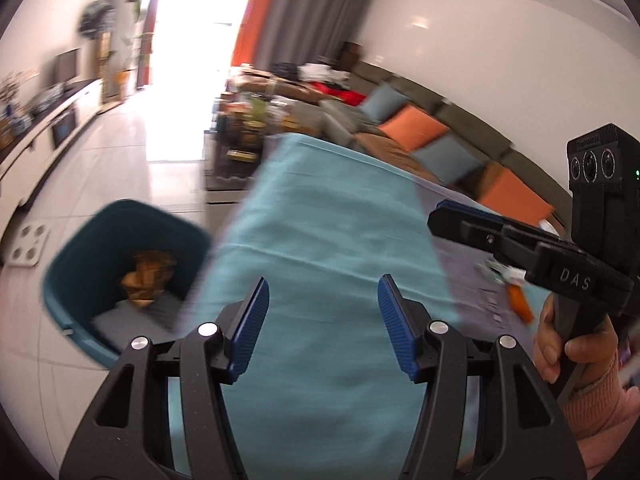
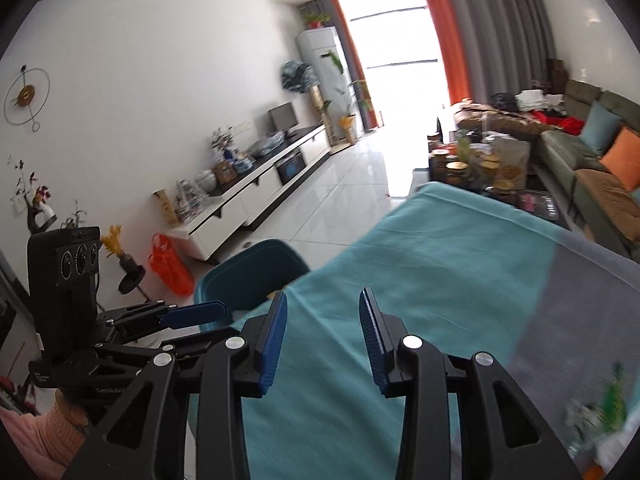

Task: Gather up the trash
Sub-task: 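Move both open grippers back over the table, then grasp white tissue with the right gripper while the left grasps the orange peel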

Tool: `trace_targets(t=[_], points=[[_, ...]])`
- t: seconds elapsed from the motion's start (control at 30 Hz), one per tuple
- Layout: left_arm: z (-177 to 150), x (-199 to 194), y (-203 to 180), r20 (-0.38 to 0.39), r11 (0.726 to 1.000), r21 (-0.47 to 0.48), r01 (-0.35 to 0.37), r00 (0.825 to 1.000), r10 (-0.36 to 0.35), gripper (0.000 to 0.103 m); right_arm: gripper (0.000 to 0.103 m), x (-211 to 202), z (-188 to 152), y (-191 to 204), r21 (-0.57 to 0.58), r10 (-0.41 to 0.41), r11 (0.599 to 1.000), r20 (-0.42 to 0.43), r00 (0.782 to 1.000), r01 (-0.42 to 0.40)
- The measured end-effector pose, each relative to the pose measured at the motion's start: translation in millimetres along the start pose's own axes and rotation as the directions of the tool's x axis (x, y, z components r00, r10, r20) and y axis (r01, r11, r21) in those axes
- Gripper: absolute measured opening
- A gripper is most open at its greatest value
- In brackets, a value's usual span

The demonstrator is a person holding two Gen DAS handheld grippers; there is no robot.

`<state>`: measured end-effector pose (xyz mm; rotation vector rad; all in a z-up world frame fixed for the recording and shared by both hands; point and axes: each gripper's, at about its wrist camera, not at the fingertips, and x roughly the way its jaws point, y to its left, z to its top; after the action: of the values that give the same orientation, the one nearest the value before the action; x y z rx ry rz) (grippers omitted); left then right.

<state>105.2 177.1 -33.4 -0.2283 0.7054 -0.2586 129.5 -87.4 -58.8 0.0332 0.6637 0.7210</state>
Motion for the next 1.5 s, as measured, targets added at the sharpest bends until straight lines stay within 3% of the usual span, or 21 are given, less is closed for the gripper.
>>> trace_targets(t=[0.13, 0.27, 0.5, 0.63, 0.93, 1.3, 1.37, 1.4, 1.43, 1.5], points=[[-8, 20, -50, -0.041, 0.994, 0.065, 0.086, 0.996, -0.084, 0.056, 0.035, -43, -18, -35, 0.051, -0.093, 0.995, 0.032, 0.995, 0.091], [-13, 39, -100, -0.085, 0.976, 0.128, 0.177, 0.982, -0.167, 0.056, 0.035, -83, -42, -67, 0.105, -0.208, 0.974, 0.051, 0.977, 0.202], [-28, 73, -182, -0.191, 0.929, 0.226, 0.294, 0.948, -0.254, 0.056, 0.041, -141, -85, -127, 0.243, -0.394, 0.896, 0.052, 0.918, 0.371], [-38, 93, -217, -0.249, 0.905, 0.263, 0.333, 0.93, -0.27, 0.056, 0.041, -156, -102, -149, 0.306, -0.447, 0.856, 0.034, 0.894, 0.416], [-50, 139, -274, -0.341, 0.884, 0.284, 0.371, 0.901, -0.268, 0.054, 0.045, -142, -114, -164, 0.303, -0.423, 0.864, 0.003, 0.906, 0.402], [-47, 179, -282, -0.381, 0.912, 0.229, 0.341, 0.893, -0.239, 0.049, 0.044, -120, -108, -176, 0.274, -0.386, 0.883, -0.041, 0.922, 0.382], [-46, 181, -282, -0.386, 0.912, 0.229, 0.34, 0.892, -0.236, 0.049, 0.037, -118, -109, -180, 0.281, -0.374, 0.885, -0.048, 0.926, 0.372], [-46, 182, -283, -0.387, 0.912, 0.23, 0.339, 0.892, -0.234, 0.049, 0.022, -118, -110, -182, 0.292, -0.358, 0.887, -0.053, 0.932, 0.357], [-46, 184, -284, -0.388, 0.912, 0.23, 0.338, 0.892, -0.233, 0.049, 0.016, -118, -110, -184, 0.298, -0.348, 0.889, -0.057, 0.936, 0.349], [-45, 187, -285, -0.392, 0.913, 0.228, 0.337, 0.891, -0.231, 0.048, 0.014, -121, -112, -186, 0.311, -0.345, 0.887, -0.046, 0.938, 0.342]])
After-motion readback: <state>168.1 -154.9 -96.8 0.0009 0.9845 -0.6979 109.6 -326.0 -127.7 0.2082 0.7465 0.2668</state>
